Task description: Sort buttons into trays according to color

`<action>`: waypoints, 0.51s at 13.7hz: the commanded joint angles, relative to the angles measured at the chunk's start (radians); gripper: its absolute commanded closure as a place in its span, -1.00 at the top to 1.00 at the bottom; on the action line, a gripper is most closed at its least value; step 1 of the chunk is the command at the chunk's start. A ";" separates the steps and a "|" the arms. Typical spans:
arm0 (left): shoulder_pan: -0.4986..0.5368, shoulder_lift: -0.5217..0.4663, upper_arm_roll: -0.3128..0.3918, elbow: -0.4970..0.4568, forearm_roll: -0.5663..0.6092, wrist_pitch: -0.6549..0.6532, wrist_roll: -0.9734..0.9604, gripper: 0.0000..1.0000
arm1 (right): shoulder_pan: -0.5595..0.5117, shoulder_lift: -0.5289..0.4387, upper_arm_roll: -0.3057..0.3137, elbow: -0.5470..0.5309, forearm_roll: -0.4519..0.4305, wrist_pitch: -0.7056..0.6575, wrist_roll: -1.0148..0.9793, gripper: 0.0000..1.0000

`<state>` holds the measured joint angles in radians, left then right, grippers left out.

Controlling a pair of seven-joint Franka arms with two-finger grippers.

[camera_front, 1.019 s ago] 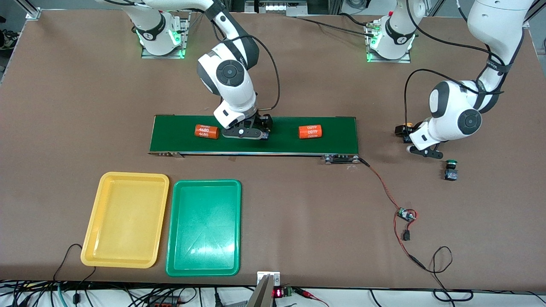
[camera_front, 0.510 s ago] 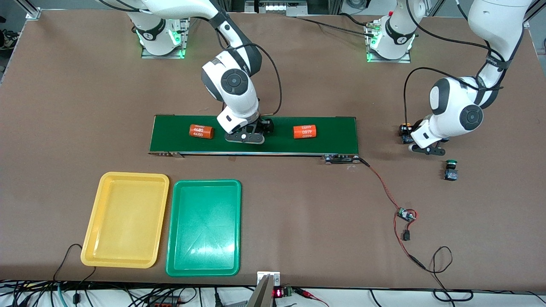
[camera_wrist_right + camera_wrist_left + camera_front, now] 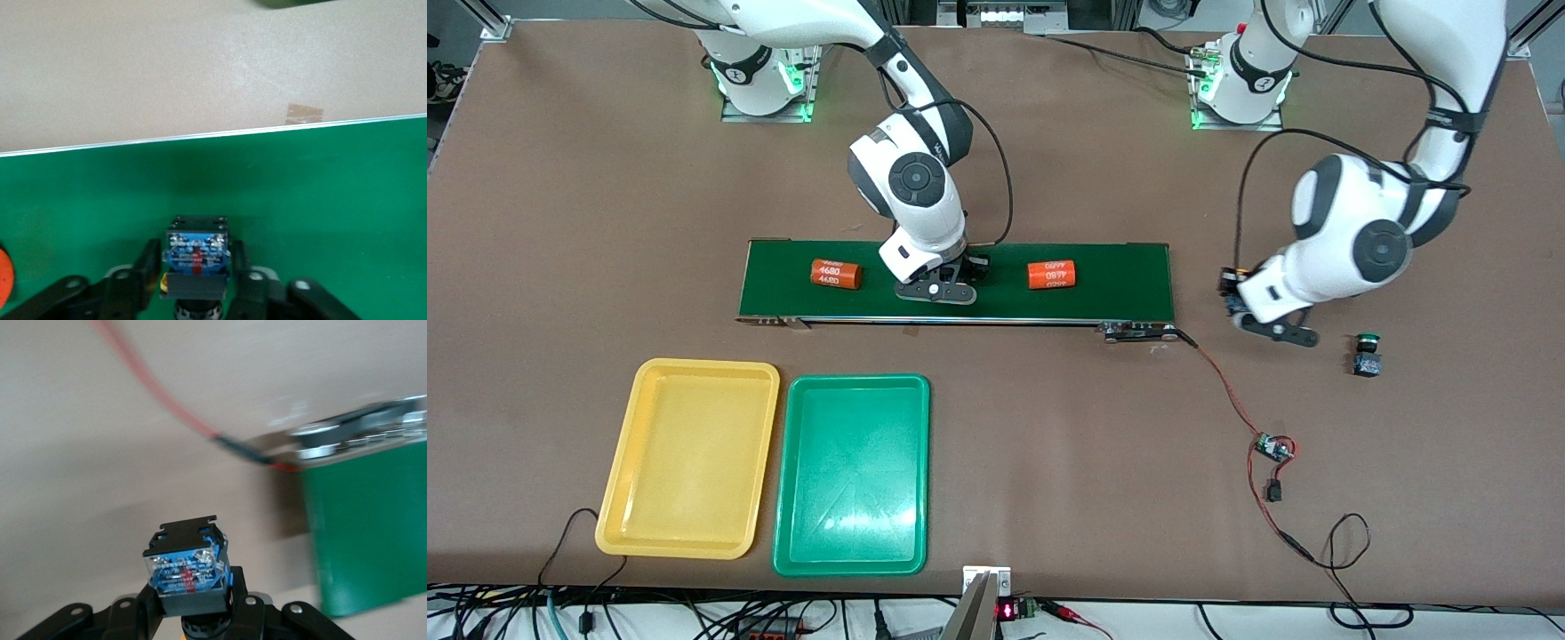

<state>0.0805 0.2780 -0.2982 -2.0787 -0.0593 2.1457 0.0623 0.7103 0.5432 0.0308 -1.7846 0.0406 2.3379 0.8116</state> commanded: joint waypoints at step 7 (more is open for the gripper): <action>-0.137 0.096 -0.073 0.062 -0.050 0.037 -0.094 -1.00 | -0.162 0.004 -0.011 0.227 0.005 -0.195 -0.239 -0.78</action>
<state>-0.0342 0.3407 -0.3697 -2.0482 -0.0726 2.1772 -0.0152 0.6311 0.5299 0.0088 -1.6363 0.0400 2.2004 0.6942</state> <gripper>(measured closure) 0.586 0.595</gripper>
